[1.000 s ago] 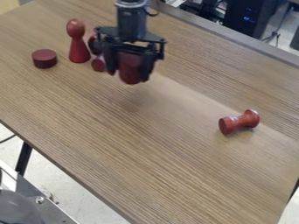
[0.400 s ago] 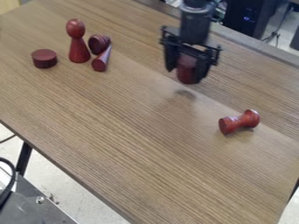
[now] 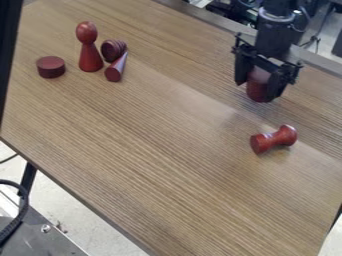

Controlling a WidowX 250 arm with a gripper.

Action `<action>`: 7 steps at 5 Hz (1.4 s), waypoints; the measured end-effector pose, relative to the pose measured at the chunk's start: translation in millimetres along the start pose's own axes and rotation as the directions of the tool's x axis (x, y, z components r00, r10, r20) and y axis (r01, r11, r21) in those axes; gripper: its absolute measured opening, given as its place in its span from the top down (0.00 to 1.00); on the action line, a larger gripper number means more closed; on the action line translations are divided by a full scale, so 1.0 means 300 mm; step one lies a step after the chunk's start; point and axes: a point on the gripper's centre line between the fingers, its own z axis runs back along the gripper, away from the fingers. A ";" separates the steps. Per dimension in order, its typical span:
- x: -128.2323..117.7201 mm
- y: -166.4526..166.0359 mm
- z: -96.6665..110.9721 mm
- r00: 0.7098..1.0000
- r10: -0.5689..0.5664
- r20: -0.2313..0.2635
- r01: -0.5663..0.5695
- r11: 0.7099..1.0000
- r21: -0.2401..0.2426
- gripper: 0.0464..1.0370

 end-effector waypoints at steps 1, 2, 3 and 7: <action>-0.001 -0.013 -0.023 1.000 0.011 -0.018 -0.011 1.000 -0.011 0.23; -0.022 -0.009 -0.048 0.998 0.050 -0.042 -0.052 0.998 -0.037 0.23; -0.049 -0.001 -0.076 0.995 0.080 -0.060 -0.083 0.995 -0.051 0.23; -0.052 0.039 0.008 0.985 0.174 -0.005 -0.174 0.985 -0.001 0.04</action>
